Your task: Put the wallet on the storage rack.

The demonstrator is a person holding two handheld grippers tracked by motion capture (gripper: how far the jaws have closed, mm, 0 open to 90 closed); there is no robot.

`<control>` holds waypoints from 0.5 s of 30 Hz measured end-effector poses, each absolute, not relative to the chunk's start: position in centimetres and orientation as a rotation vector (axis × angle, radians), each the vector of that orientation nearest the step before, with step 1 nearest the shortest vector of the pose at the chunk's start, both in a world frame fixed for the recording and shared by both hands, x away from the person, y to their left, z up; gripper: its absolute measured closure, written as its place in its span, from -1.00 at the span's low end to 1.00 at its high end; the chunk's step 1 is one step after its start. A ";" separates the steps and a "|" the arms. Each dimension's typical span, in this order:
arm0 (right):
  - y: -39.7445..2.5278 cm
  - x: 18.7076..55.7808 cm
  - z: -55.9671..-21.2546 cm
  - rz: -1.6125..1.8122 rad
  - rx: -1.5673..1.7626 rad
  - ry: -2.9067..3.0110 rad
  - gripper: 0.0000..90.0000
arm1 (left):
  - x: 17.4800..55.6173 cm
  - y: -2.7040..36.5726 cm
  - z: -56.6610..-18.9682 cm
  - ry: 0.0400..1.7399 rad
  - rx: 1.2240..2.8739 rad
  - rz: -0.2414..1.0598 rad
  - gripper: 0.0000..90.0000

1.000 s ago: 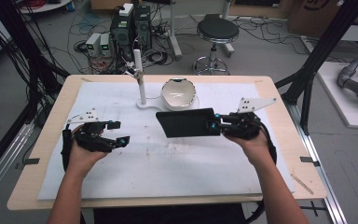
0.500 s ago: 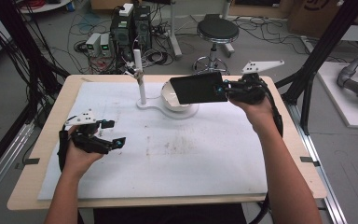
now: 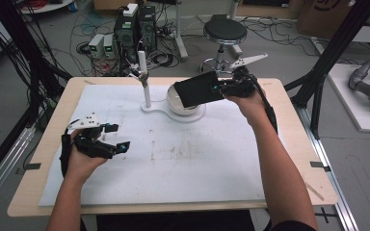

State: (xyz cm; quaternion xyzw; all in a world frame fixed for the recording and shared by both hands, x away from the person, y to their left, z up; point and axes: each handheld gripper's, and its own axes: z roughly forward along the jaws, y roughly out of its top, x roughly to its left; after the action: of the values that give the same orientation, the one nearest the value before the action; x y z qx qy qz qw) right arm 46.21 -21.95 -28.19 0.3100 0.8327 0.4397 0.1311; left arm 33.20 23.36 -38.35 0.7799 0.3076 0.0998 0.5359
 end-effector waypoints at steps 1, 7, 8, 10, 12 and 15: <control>-21.7 46.5 -28.5 1.268 0.915 2.427 0.74 | 33.2 23.3 -38.4 0.731 1.859 0.239 -0.84; -20.9 48.3 -30.4 1.287 0.991 2.461 0.73 | 33.2 23.2 -38.4 0.730 1.859 0.234 -0.84; -20.8 48.6 -30.7 1.304 1.012 2.461 0.73 | 33.2 23.2 -38.4 0.728 1.862 0.235 -0.84; -20.9 49.1 -31.1 1.363 1.052 2.448 0.72 | 33.2 23.2 -38.4 0.728 1.860 0.233 -0.84; -21.3 49.5 -31.4 1.394 1.099 2.417 0.68 | 33.2 23.2 -38.4 0.726 1.858 0.235 -0.84; -21.8 49.7 -31.6 1.329 1.131 2.369 0.39 | 33.2 23.3 -38.3 0.728 1.855 0.234 -0.84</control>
State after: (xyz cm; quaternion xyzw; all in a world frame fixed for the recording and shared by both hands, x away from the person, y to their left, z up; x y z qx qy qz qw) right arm 49.73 -21.80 -31.62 0.3826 0.8010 0.4495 0.0996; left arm 33.17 23.30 -38.35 0.7794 0.3061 0.0982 0.5377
